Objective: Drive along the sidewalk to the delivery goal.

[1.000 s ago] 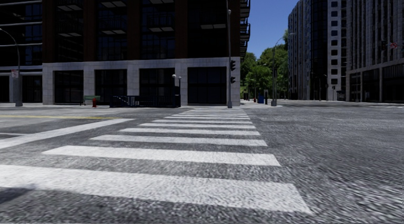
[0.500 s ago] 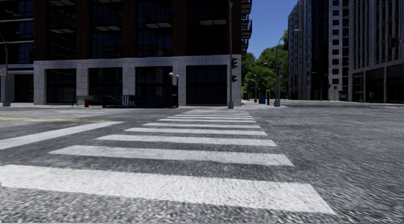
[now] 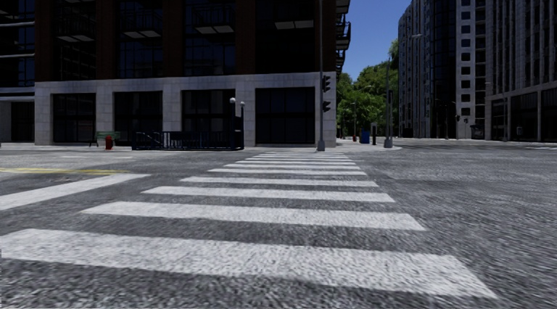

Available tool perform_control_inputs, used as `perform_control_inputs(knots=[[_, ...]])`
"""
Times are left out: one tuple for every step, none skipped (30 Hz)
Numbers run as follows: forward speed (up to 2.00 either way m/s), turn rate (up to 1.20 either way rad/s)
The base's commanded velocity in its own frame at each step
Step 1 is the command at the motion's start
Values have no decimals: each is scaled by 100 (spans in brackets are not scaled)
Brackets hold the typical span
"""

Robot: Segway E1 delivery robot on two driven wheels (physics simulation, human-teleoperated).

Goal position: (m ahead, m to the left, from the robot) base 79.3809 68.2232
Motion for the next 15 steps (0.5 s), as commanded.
perform_control_inputs(knots=[[200,0],[200,0],[200,0],[200,0],[200,0],[200,0],[200,0],[200,0],[200,0],[200,0],[200,0],[200,0],[200,0],[200,0],[200,0]])
